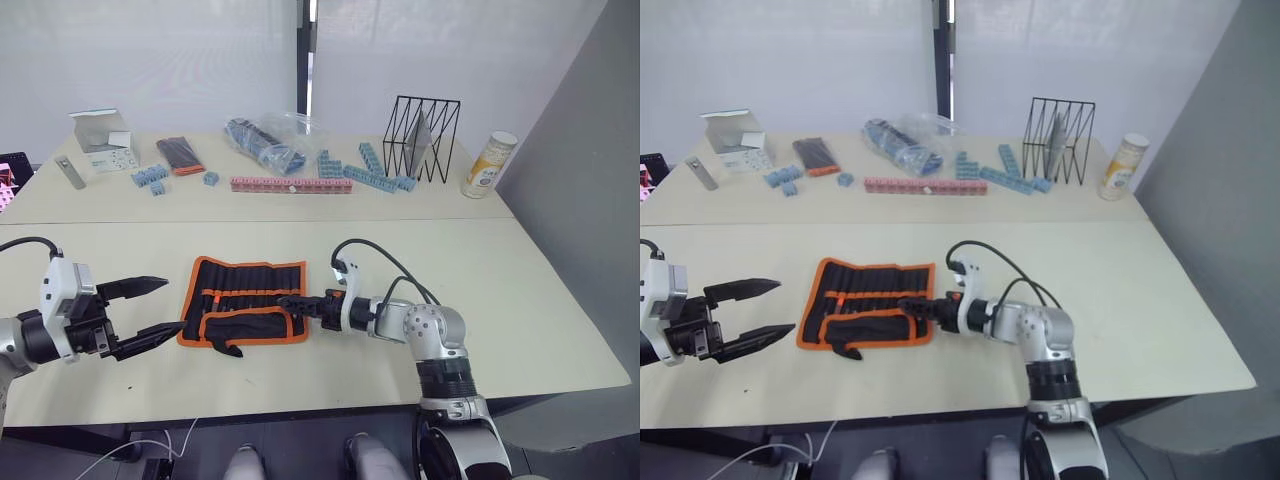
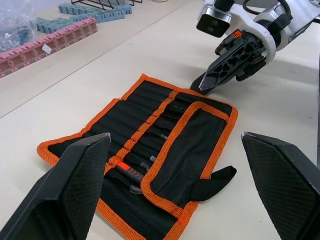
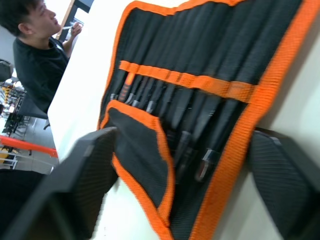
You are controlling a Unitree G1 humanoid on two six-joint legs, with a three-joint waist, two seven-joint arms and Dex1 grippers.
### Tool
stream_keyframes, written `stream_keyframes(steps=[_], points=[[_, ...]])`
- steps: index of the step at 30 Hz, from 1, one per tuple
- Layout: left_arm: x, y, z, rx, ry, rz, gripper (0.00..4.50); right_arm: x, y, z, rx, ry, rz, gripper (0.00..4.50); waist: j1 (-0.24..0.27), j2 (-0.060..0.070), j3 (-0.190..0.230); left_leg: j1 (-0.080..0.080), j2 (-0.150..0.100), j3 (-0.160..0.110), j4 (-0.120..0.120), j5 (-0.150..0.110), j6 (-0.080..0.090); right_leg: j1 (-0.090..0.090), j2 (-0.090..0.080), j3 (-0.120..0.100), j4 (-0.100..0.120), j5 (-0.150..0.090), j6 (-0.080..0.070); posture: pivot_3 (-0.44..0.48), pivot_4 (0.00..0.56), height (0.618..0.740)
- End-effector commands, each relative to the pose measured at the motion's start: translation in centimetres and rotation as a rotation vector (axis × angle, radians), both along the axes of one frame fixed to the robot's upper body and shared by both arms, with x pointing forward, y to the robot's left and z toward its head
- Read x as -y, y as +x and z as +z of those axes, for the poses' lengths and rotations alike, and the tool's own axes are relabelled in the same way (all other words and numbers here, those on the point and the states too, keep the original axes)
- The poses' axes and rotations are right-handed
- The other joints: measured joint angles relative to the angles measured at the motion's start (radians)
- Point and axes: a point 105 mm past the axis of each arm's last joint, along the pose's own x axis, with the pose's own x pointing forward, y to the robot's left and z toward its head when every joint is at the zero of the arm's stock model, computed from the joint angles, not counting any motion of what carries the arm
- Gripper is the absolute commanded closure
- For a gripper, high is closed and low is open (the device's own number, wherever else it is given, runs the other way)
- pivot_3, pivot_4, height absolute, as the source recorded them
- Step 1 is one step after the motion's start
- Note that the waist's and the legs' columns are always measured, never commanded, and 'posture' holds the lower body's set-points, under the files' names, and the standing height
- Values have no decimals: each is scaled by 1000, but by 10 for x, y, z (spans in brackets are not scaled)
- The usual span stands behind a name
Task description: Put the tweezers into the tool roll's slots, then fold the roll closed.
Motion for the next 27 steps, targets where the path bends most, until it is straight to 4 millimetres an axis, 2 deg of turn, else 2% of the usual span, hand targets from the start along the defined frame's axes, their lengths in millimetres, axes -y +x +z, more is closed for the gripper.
stream_keyframes(steps=[1, 2, 7, 9, 13, 23, 27], points=[[1, 1, 4, 19, 13, -5, 0, 0, 0, -4, -28, 0, 0, 1872, 1, 0, 0, 0, 0, 0, 0, 0, 0, 0, 0, 0, 0, 0, 0, 0, 150, 740], [2, 1, 4, 16, 14, -7, 0, 0, 0, -4, -27, 1, -2, 2104, 1, 0, 0, -1, 0, 0, 0, 1, 1, 0, 0, 0, 0, 0, 0, 0, 150, 740], [0, 1, 2, 9, 15, -1, 0, 1, 0, -4, -27, 7, -4, 3945, 0, 0, 0, -2, 0, 0, 0, 4, 6, -1, 1, 0, 0, -1, 1, 0, 150, 740], [0, 1, 1, 7, 17, 0, 0, 2, 0, -4, -26, 11, -6, 4476, 0, 0, 0, -1, 0, 0, 0, 3, 6, -1, 1, 0, 0, 0, 1, 0, 150, 740], [1, 2, -2, 2, 16, 0, 0, 4, 1, 1, -16, 34, -18, 4476, 2, 0, 1, -1, 0, 0, 0, -1, -1, 0, 1, 0, 0, 0, 0, 0, 150, 740], [5, 11, -12, -20, 15, -8, 0, 28, 5, 36, 59, 79, -85, 4476, 25, 1, 1, -5, 0, 0, 0, 4, 6, -3, 1, 0, 0, 0, 0, 0, 150, 740], [6, 15, -14, -25, 16, -16, 0, 30, 6, 52, 101, 80, -102, 4476, 30, 3, 3, -6, 0, 0, 0, 4, 6, -4, 1, 0, 0, 0, 0, 0, 150, 740]])
